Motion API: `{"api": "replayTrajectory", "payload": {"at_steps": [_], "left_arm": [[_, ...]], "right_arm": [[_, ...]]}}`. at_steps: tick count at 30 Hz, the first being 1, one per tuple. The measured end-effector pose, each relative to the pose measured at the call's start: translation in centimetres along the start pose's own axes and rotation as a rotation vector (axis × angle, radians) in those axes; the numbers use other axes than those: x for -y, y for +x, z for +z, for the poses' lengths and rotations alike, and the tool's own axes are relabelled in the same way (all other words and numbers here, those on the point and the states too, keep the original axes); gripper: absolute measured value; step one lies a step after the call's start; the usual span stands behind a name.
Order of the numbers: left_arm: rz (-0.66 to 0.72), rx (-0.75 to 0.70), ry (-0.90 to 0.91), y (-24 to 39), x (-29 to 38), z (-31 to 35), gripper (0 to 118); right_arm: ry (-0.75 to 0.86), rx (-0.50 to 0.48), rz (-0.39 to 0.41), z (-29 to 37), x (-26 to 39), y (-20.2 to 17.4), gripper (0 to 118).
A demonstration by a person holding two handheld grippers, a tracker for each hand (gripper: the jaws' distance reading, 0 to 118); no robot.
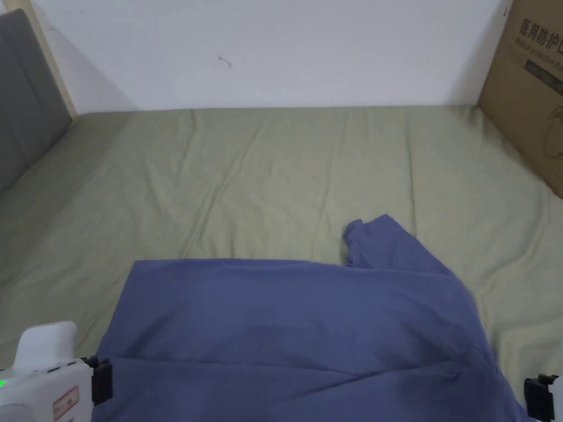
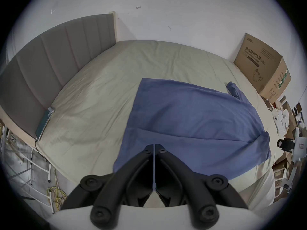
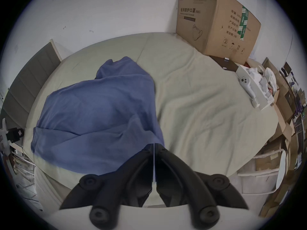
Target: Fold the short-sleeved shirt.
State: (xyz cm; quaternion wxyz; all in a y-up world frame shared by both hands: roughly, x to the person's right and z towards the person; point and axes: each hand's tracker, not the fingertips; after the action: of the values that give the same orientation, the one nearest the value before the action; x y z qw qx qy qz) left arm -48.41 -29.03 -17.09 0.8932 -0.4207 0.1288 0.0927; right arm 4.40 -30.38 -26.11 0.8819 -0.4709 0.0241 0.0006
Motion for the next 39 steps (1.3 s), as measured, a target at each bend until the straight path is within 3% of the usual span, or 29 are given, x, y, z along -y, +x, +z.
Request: {"api": "replayTrajectory", "payload": {"at_steps": [2, 5, 8, 11, 12, 13, 15, 16, 20, 22, 23, 24, 25, 26, 28, 29, 31, 37, 38, 39], "left_arm": [[-0.018, 0.007, -0.048, 1.1, 0.0, -1.6, 0], [-0.026, 0.032, -0.085, 1.6, 0.1, -3.3, 0], [-0.037, 0.017, -0.092, 2.0, -0.5, -4.6, 0], [-0.037, 0.019, -0.095, 2.1, -1.6, -5.5, 0], [-0.036, 0.023, -0.099, 2.1, -1.9, -5.9, 0], [-0.036, 0.024, -0.1, 2.2, -2.2, -6.2, 0], [-0.038, 0.019, -0.103, 2.5, -2.7, -6.7, 0], [-0.041, 0.021, -0.11, 2.6, -2.8, -7.1, 0], [-0.049, 0.029, -0.137, 3.0, -3.0, -8.5, 0], [-0.062, 0.02, -0.155, 3.0, -3.0, -9.2, 0], [-0.069, 0.015, -0.161, 3.1, -3.0, -9.5, 0], [-0.073, 0.01, -0.166, 3.1, -3.0, -9.6, 0], [-0.07, 0.009, -0.168, 3.0, -3.0, -9.7, 0], [-0.069, 0.011, -0.17, 2.9, -3.0, -9.6, 0], [-0.066, 0.011, -0.172, 2.7, -3.1, -9.6, 0], [-0.067, 0.009, -0.172, 2.7, -3.1, -9.6, 0], [-0.065, -0.003, -0.166, 2.3, -3.5, -9.3, 0], [-0.041, 0.002, -0.11, 1.5, -6.0, -8.6, 0], [-0.04, 0.006, -0.092, 1.3, -7.0, -8.9, 6], [-0.039, 0.007, -0.074, 1.1, -8.0, -9.4, 33]], "right_arm": [[-0.057, -0.066, -0.041, -1.4, 0.3, -0.3, 0], [-0.07, -0.07, -0.02, -2.9, -0.2, -1.0, 0], [-0.037, -0.133, -0.09, -4.2, -3.2, -0.6, 0], [-0.032, -0.166, -0.054, -6.3, -8.9, -0.5, 4], [-0.034, -0.15, -0.03, -7.2, -11.0, -0.7, 13], [-0.006, -0.139, -0.012, -8.3, -13.1, -0.9, 36], [-0.004, -0.148, 0.024, -11.6, -16.9, -1.0, 94], [-0.005, -0.144, 0.012, -13.2, -18.7, -1.0, 96], [-0.109, -0.107, -0.069, -20.2, -22.5, -0.6, 95], [-0.195, -0.051, -0.062, -23.2, -22.1, -0.8, 86], [-0.259, -0.032, -0.035, -24.1, -21.1, -1.2, 66], [-0.282, -0.011, -0.011, -24.7, -20.3, -1.8, 56], [-0.154, -0.002, 0.067, -23.6, -19.9, -2.5, 55], [-0.17, 0.012, 0.096, -23.0, -20.1, -3.0, 49], [-0.177, 0.006, 0.092, -22.3, -20.3, -3.5, 10], [-0.177, 0.008, 0.096, -22.4, -20.5, -3.6, 4], [-0.206, -0.01, 0.053, -22.4, -21.0, -3.3, 4], [-0.173, -0.034, 0.033, -20.4, -21.0, -2.9, 4], [-0.169, -0.04, 0.033, -20.2, -21.0, -2.9, 4], [-0.167, -0.041, 0.034, -20.2, -21.0, -2.8, 4]]}}
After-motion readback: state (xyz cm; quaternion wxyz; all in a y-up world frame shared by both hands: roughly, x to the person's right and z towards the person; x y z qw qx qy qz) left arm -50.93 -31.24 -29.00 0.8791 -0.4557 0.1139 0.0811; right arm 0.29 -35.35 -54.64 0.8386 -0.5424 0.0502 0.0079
